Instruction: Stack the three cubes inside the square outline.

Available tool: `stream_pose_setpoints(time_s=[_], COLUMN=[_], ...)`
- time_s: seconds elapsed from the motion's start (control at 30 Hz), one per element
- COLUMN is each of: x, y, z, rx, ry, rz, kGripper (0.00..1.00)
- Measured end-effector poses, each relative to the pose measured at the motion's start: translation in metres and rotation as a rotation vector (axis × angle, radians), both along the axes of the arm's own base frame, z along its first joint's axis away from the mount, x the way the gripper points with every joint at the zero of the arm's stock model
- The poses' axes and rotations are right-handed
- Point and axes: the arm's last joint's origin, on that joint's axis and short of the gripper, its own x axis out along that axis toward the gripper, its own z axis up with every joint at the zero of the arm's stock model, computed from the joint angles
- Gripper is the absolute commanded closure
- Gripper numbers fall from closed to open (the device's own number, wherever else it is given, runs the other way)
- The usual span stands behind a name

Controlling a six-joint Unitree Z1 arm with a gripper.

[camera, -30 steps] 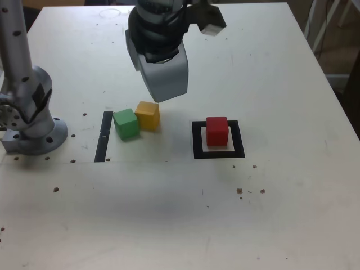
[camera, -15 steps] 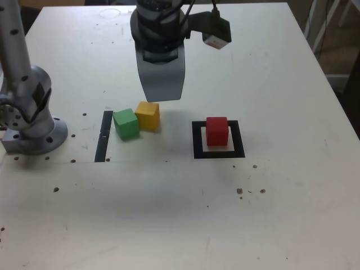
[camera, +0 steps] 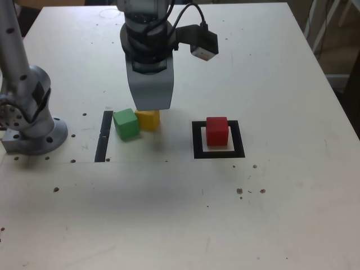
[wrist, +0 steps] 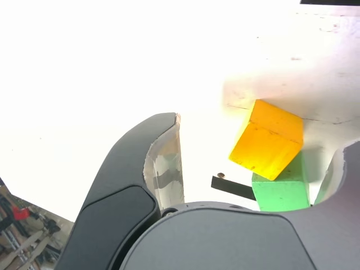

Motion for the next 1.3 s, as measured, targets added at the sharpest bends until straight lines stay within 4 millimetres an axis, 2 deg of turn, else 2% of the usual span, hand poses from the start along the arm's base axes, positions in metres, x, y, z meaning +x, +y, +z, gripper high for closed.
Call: stream_pose_setpoints(time_s=[0.13,0.37,0.7,0.93,1.3], x=[0.002,0.018,0.020,0.019,0.022], y=[-0.001,-0.004,-0.004,-0.003,-0.001], z=[-0.003,-0.028,-0.027,-0.033,-0.033], rx=[-0.012,-0.046,-0.046,-0.036,-0.043], ry=[0.012,0.101,0.096,0.120,0.095], rz=[-0.003,0.002,0.002,0.002,0.017], kGripper=[0.07,0.09,0.11,0.11,0.17])
